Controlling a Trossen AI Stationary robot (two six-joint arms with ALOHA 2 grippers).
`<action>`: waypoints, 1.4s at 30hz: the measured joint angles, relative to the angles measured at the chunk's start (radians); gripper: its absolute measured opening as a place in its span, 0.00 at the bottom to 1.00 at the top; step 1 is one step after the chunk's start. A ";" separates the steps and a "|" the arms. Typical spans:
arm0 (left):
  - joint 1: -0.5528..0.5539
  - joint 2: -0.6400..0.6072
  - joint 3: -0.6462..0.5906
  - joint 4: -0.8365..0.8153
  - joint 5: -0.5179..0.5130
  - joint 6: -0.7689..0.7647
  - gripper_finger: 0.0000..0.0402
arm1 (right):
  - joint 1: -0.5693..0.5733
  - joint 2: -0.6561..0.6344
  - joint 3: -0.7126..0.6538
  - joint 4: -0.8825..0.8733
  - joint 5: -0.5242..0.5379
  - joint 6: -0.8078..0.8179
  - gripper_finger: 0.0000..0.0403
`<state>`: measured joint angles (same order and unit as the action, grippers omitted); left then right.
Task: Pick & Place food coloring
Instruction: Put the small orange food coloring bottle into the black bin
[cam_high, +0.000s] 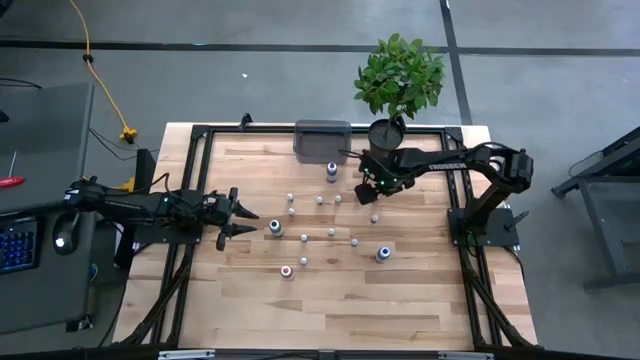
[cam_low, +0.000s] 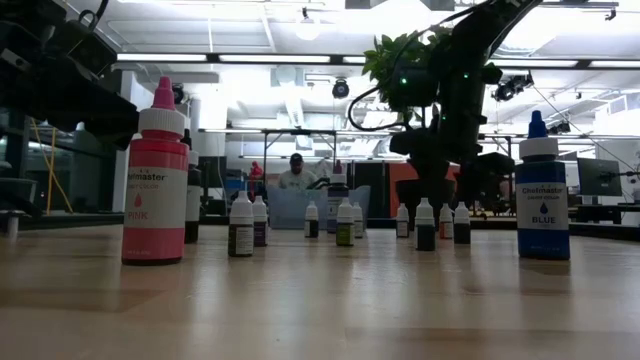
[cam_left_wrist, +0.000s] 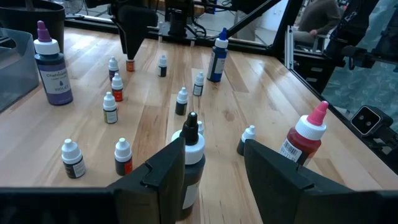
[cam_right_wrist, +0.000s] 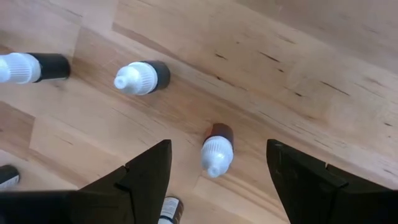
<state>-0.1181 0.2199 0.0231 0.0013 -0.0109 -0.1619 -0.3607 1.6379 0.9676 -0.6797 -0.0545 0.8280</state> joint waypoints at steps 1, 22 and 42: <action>0.000 0.000 0.000 0.000 0.000 0.000 0.41 | 0.000 0.000 0.000 -0.001 -0.001 0.000 0.63; 0.000 0.000 0.000 0.000 0.000 0.000 0.41 | 0.000 0.037 0.000 0.005 -0.039 -0.037 0.43; 0.000 0.000 0.000 0.000 0.000 0.000 0.41 | 0.000 0.048 0.000 0.023 -0.030 -0.084 0.30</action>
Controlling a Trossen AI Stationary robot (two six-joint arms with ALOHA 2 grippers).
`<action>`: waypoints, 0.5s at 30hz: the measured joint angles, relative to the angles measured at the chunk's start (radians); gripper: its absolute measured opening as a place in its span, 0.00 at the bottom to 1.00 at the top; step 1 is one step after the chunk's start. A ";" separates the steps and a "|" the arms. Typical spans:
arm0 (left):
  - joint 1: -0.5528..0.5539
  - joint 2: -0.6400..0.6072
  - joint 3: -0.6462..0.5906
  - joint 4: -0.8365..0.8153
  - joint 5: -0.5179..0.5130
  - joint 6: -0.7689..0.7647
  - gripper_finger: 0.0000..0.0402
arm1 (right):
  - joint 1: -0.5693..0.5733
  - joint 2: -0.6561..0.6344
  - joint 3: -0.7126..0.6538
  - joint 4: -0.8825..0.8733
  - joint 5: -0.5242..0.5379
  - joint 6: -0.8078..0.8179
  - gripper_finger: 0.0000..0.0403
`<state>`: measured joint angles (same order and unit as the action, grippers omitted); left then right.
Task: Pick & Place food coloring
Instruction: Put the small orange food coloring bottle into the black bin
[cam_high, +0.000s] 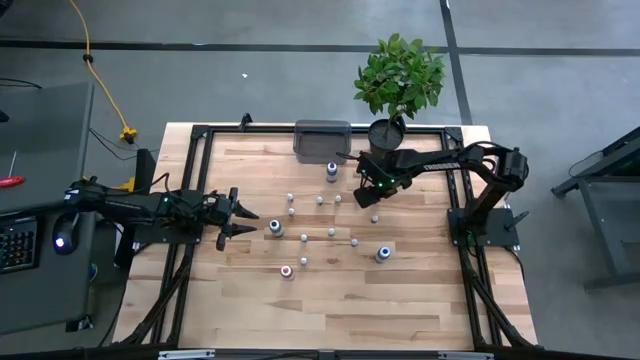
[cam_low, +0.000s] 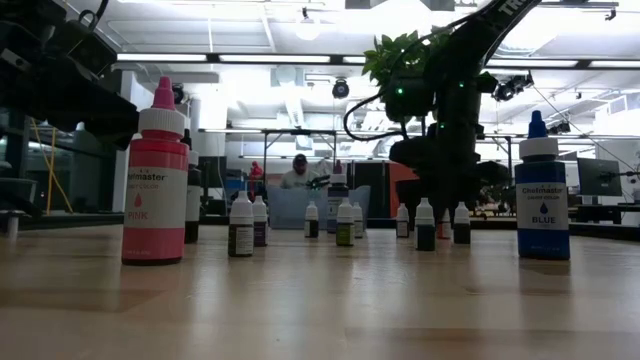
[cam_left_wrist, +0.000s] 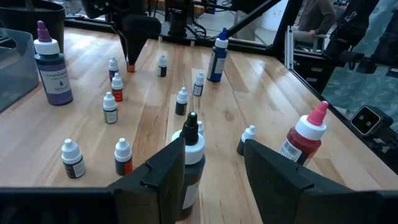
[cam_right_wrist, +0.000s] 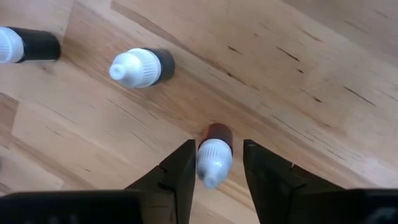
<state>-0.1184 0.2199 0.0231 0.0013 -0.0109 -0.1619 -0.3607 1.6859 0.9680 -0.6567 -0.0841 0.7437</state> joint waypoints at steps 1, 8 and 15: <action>0.000 0.000 0.000 0.000 0.000 0.000 0.41 | 0.000 0.000 0.000 0.000 0.000 -0.004 0.30; 0.000 0.000 0.000 0.000 0.000 0.000 0.41 | 0.000 -0.001 0.000 -0.001 0.007 -0.012 0.21; 0.000 0.000 0.000 0.000 0.000 0.000 0.41 | 0.000 -0.015 0.000 -0.007 0.026 -0.013 0.17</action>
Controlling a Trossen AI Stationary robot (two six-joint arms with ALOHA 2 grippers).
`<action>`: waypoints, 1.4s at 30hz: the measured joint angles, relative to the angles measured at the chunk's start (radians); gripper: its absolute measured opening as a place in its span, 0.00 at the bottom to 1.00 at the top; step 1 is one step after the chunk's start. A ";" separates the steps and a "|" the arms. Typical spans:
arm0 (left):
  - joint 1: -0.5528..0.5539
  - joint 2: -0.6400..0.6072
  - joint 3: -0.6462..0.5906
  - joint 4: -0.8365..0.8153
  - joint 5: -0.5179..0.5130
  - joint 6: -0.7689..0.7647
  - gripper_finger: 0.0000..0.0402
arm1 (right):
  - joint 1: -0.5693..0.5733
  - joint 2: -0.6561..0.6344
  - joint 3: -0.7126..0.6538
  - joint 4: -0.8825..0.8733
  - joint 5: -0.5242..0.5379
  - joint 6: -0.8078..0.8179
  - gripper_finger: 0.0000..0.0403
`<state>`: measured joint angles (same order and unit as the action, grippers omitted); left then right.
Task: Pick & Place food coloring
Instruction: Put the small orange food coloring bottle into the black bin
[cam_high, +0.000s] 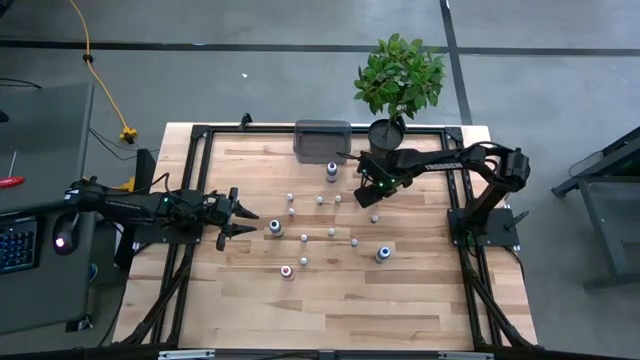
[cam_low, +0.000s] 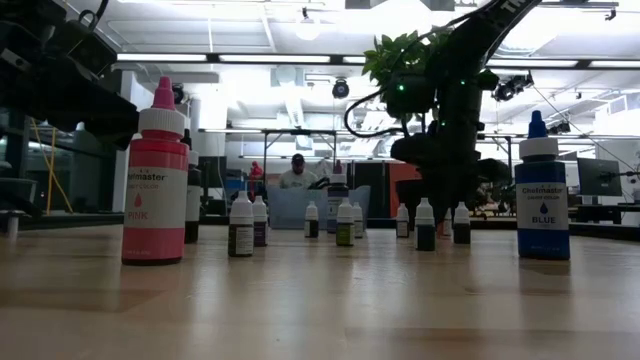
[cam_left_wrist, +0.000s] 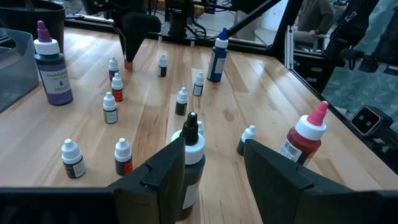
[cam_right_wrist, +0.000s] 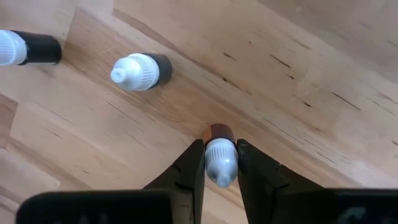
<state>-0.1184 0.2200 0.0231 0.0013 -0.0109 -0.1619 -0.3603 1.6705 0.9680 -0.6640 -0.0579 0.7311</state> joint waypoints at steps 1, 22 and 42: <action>0.000 0.000 0.000 0.000 0.000 0.000 0.41 | 0.000 -0.003 0.000 -0.004 -0.001 0.000 0.17; 0.000 0.000 0.000 0.000 0.000 0.000 0.41 | 0.000 -0.090 0.467 -0.321 0.132 -0.124 0.16; 0.000 0.000 0.000 0.000 0.000 0.000 0.41 | -0.022 0.474 1.252 -0.556 0.154 -0.382 0.17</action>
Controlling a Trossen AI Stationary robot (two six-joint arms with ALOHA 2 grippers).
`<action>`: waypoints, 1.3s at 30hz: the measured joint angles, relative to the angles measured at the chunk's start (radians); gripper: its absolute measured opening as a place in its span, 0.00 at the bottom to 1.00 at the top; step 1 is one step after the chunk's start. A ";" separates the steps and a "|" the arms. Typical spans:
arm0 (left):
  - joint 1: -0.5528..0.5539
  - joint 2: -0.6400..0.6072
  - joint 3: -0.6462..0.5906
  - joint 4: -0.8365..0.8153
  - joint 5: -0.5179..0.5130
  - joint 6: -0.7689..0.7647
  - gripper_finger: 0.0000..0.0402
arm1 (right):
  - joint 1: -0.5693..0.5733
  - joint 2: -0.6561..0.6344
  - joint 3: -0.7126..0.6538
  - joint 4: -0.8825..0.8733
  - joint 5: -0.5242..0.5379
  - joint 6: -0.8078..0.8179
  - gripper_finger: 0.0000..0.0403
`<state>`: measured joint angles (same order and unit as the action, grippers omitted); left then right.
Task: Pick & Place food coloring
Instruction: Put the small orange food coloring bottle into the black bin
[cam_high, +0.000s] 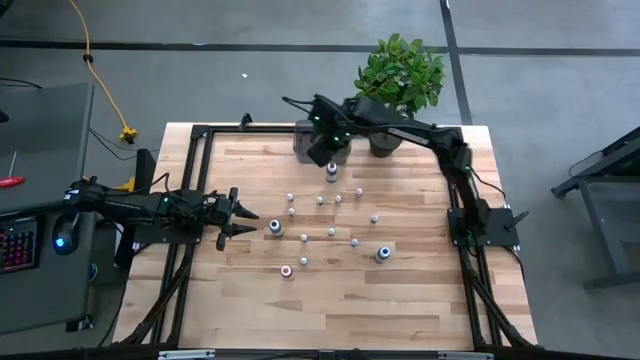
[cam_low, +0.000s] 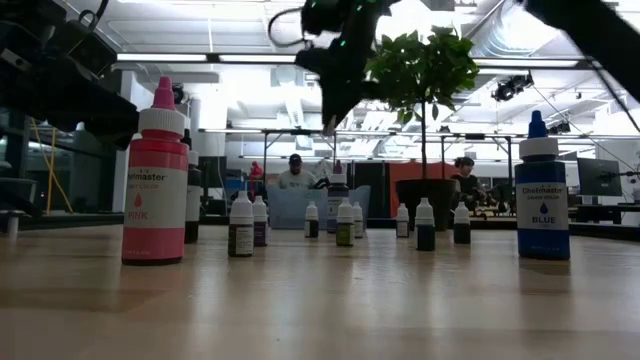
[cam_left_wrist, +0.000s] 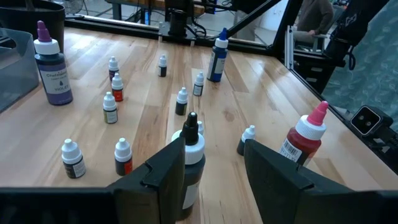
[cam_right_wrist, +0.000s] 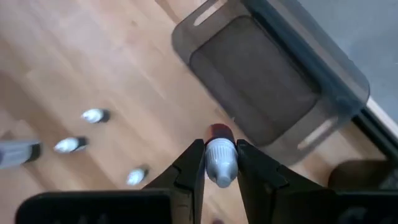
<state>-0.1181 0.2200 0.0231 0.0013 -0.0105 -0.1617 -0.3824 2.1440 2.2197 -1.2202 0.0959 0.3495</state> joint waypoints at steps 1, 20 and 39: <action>0.000 0.000 0.000 0.000 0.000 0.000 0.41 | -0.006 0.031 0.033 -0.012 0.000 -0.011 0.17; 0.000 0.000 0.000 0.000 0.000 0.000 0.41 | -0.156 0.217 0.072 0.021 0.006 -0.034 0.17; 0.000 0.000 0.000 0.000 0.000 0.000 0.41 | -0.243 0.284 0.072 0.040 -0.024 0.071 0.19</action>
<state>-0.1184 0.2199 0.0231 0.0013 -0.0105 -0.1619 -0.6257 2.4279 2.2913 -1.1800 0.0718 0.4206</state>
